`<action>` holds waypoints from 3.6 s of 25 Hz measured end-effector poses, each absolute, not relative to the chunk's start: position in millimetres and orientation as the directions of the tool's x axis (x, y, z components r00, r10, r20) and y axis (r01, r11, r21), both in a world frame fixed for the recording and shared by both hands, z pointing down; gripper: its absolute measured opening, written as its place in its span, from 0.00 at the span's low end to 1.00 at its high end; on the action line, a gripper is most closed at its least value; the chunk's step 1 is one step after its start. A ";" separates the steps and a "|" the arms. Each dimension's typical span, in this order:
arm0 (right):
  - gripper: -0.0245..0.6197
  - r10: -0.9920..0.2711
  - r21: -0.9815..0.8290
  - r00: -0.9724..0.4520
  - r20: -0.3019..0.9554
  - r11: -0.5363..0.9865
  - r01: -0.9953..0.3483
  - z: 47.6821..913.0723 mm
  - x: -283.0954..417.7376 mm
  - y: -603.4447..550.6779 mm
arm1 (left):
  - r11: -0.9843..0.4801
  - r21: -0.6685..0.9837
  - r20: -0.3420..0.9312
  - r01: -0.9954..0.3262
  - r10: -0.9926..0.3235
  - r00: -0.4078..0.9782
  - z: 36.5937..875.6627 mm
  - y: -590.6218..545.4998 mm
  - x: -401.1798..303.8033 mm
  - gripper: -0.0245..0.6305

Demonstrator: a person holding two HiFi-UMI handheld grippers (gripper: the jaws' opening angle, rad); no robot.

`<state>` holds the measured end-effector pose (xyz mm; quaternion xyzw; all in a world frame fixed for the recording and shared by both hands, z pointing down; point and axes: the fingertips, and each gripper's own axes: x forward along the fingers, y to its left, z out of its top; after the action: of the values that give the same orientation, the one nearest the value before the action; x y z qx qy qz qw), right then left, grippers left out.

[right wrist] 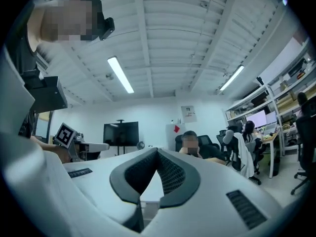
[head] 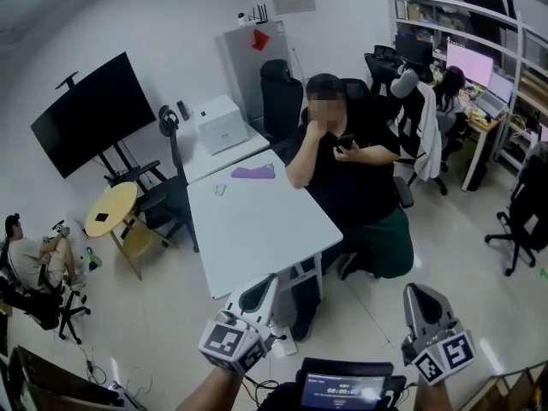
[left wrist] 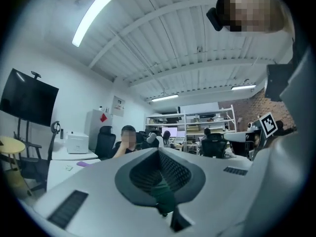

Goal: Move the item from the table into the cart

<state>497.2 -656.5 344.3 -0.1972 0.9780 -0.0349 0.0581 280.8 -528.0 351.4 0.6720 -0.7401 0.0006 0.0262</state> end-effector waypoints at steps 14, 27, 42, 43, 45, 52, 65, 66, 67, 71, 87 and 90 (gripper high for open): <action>0.04 -0.037 -0.078 -0.993 -0.110 0.997 -0.029 342.1 145.4 -657.3 | 0.379 0.019 0.035 -0.925 -0.925 -0.379 356.0 -484.1 -2.8 0.04; 0.04 0.084 -0.085 -0.993 -0.081 0.992 0.091 343.3 -104.0 -547.5 | 0.579 -0.005 0.046 -0.815 -0.814 -0.579 354.6 -298.0 -233.4 0.04; 0.04 0.045 -0.081 -0.996 -0.081 0.995 0.052 357.9 -335.7 -437.6 | 0.505 0.063 0.028 -0.861 -0.863 -0.504 366.5 -208.2 -452.9 0.04; 0.04 0.047 -0.074 -0.996 -0.078 0.996 0.053 356.8 -343.1 -440.1 | 0.498 0.062 0.016 -0.865 -0.867 -0.498 362.1 -210.3 -456.5 0.04; 0.04 0.040 -0.083 -0.997 -0.073 0.995 0.046 357.4 -359.6 -442.9 | 0.491 0.016 0.025 -0.871 -0.871 -0.490 357.7 -212.6 -470.4 0.04; 0.04 -0.022 -0.087 -0.999 -0.044 0.996 -0.018 382.6 -481.1 -446.6 | 0.447 0.017 0.043 -0.894 -0.894 -0.446 385.0 -218.8 -610.8 0.04; 0.04 -0.248 -0.096 -0.968 0.032 0.964 -0.250 416.6 -796.2 -405.6 | 0.218 0.042 0.108 -0.975 -0.971 -0.212 439.6 -215.2 -941.9 0.04; 0.04 -0.249 -0.094 -0.968 0.039 0.963 -0.252 416.3 -813.0 -403.3 | 0.206 0.049 0.107 -0.977 -0.974 -0.200 439.1 -217.1 -957.6 0.04; 0.04 -0.250 -0.090 -0.967 0.047 0.963 -0.253 416.7 -828.2 -402.6 | 0.196 0.055 0.105 -0.979 -0.976 -0.189 438.9 -219.8 -971.9 0.04; 0.04 -0.273 -0.081 -0.960 0.058 0.958 -0.277 430.8 -874.6 -424.5 | 0.162 0.050 0.111 -0.986 -0.982 -0.156 452.5 -247.1 -1021.2 0.04; 0.27 -0.298 -0.146 -0.949 0.107 0.939 -0.311 466.7 -1000.5 -657.7 | 0.049 0.037 0.181 -0.998 -0.983 -0.041 465.9 -522.8 -1137.6 0.04; 0.27 -0.327 -0.144 -0.935 0.136 0.927 -0.345 479.3 -1023.6 -701.9 | 0.002 0.029 0.190 -1.000 -0.982 0.004 469.0 -570.8 -1160.1 0.04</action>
<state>-1023.6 -701.9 479.3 -0.1716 0.9801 -0.0832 -0.0549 -1160.1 -570.8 469.0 0.7041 -0.7035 0.0572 0.0780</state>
